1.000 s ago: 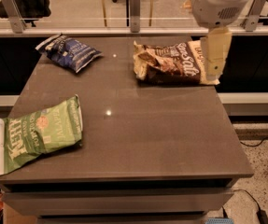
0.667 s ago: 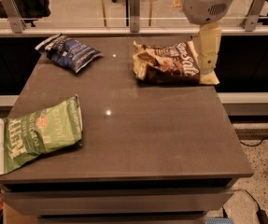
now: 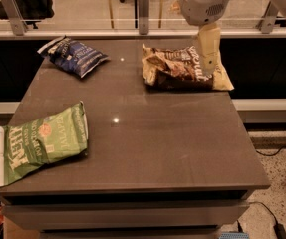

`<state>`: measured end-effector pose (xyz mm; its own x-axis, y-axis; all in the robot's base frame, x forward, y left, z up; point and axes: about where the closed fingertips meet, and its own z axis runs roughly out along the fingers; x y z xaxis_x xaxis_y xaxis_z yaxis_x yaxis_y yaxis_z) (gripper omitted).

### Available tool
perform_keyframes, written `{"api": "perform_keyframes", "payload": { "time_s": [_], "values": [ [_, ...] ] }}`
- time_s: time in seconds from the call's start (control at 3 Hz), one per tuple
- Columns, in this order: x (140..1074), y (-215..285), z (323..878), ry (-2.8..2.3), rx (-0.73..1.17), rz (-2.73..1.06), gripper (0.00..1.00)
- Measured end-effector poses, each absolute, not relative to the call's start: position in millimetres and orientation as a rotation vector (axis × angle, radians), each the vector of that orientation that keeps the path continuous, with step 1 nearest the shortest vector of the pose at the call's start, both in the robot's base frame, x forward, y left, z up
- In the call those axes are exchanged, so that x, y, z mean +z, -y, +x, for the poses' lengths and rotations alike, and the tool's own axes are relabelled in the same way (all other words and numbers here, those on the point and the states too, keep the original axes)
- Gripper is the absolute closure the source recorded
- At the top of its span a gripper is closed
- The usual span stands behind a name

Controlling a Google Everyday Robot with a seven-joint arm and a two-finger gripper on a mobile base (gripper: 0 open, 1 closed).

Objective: Pick brown chip bag

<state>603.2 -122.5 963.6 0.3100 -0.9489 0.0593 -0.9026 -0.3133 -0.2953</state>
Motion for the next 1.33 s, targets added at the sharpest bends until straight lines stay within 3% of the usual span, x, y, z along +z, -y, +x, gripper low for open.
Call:
{"api": "perform_keyframes", "payload": {
  "time_s": [1.33],
  "values": [
    [916,104,627,-1.751,-0.156,-2.374,0.0]
  ]
}}
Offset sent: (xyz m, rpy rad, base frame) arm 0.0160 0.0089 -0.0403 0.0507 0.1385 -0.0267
